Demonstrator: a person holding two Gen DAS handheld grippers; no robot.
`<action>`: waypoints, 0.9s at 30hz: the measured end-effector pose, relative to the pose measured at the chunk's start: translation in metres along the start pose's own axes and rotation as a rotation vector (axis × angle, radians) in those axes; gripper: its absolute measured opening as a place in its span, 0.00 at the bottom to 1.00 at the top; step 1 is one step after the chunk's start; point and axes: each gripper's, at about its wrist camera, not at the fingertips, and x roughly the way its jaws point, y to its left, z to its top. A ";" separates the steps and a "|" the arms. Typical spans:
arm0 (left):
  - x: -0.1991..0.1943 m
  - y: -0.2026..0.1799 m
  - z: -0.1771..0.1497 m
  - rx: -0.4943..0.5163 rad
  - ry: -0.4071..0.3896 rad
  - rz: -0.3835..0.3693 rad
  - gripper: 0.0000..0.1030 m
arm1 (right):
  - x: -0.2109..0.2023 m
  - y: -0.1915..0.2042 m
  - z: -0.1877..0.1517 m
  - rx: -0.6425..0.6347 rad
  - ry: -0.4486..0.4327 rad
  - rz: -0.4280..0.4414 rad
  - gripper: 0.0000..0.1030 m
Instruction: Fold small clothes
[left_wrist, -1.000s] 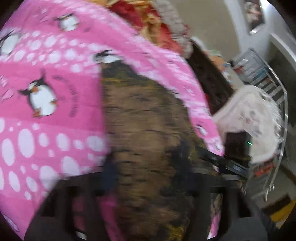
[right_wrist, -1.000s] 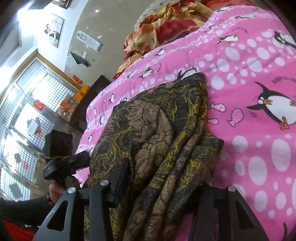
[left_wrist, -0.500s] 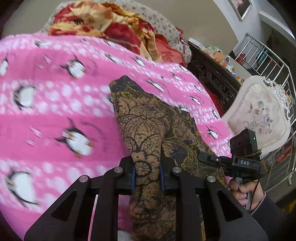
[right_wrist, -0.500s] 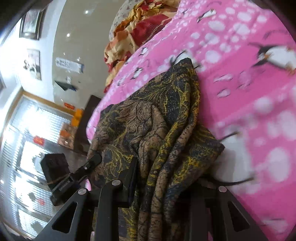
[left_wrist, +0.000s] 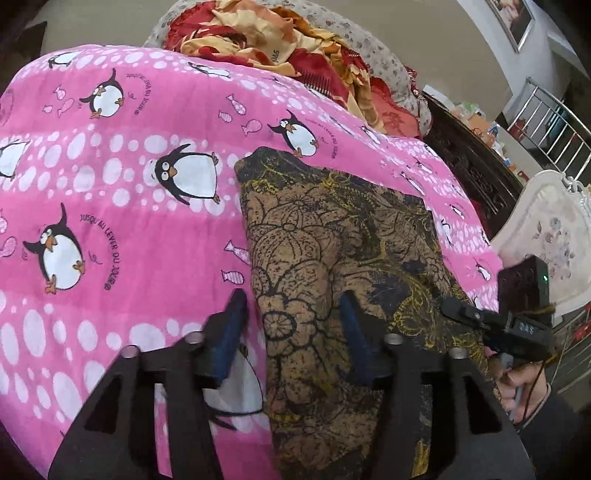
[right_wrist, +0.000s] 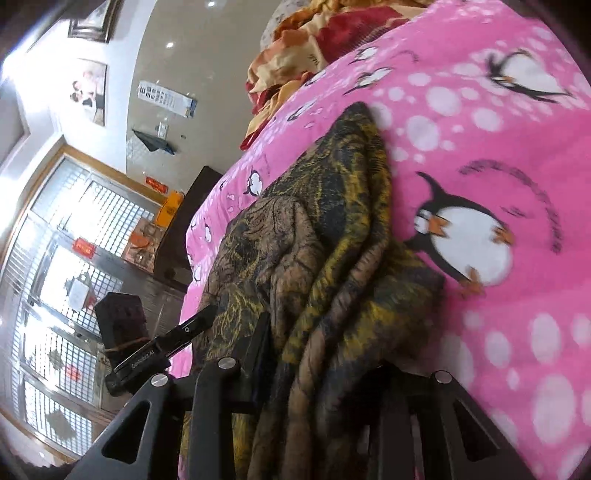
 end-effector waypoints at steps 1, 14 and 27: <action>-0.006 -0.003 0.001 0.015 -0.004 0.017 0.52 | -0.005 0.000 -0.002 -0.002 -0.002 -0.012 0.30; 0.042 -0.031 0.059 -0.071 -0.080 0.081 0.75 | 0.005 0.127 -0.025 -0.537 0.026 -0.514 0.32; 0.092 -0.063 0.048 0.145 0.022 0.312 0.97 | 0.016 0.083 -0.028 -0.435 0.040 -0.544 0.38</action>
